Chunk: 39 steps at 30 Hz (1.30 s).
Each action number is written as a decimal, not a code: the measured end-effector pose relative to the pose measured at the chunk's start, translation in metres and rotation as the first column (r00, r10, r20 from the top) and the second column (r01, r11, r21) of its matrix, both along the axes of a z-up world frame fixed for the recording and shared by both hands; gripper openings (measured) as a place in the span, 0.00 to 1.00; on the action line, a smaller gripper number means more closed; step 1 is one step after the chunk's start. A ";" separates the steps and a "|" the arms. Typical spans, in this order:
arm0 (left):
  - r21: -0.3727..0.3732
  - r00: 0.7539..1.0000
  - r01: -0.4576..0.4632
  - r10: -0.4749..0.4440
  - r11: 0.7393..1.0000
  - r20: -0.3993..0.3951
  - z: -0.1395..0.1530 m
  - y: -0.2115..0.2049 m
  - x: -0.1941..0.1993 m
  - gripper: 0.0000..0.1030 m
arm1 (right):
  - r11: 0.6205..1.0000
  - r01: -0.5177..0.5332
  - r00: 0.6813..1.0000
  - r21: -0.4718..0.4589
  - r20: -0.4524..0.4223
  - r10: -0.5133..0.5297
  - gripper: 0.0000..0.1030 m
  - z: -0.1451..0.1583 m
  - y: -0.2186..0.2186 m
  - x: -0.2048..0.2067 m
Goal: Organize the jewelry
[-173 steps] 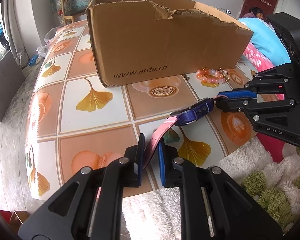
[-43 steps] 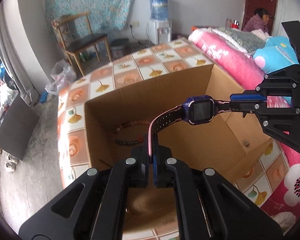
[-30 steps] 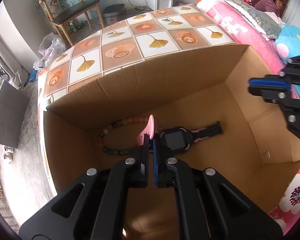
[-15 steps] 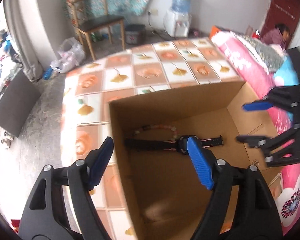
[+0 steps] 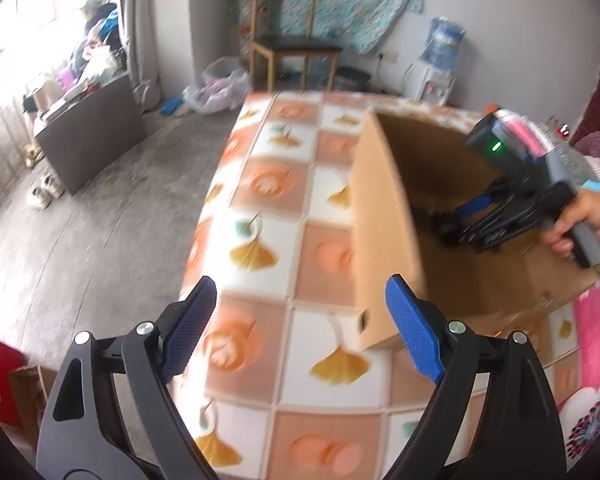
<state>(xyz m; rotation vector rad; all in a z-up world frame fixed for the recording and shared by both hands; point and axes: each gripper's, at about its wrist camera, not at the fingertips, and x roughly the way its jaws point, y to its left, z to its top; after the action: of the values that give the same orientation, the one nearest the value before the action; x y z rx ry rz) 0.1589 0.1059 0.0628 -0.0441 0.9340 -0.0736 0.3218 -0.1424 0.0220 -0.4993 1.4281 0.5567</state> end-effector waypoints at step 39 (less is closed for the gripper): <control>-0.037 0.994 -0.085 0.082 0.996 -0.066 -0.034 0.029 -0.044 0.80 | 0.985 -0.076 0.993 0.158 0.101 0.060 0.31 0.062 0.021 -0.026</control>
<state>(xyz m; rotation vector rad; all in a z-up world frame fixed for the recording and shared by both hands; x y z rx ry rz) 0.1149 0.1353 0.0292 -0.1230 0.9944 -0.0136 0.2954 -0.1216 0.0845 -0.4405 1.2664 0.6886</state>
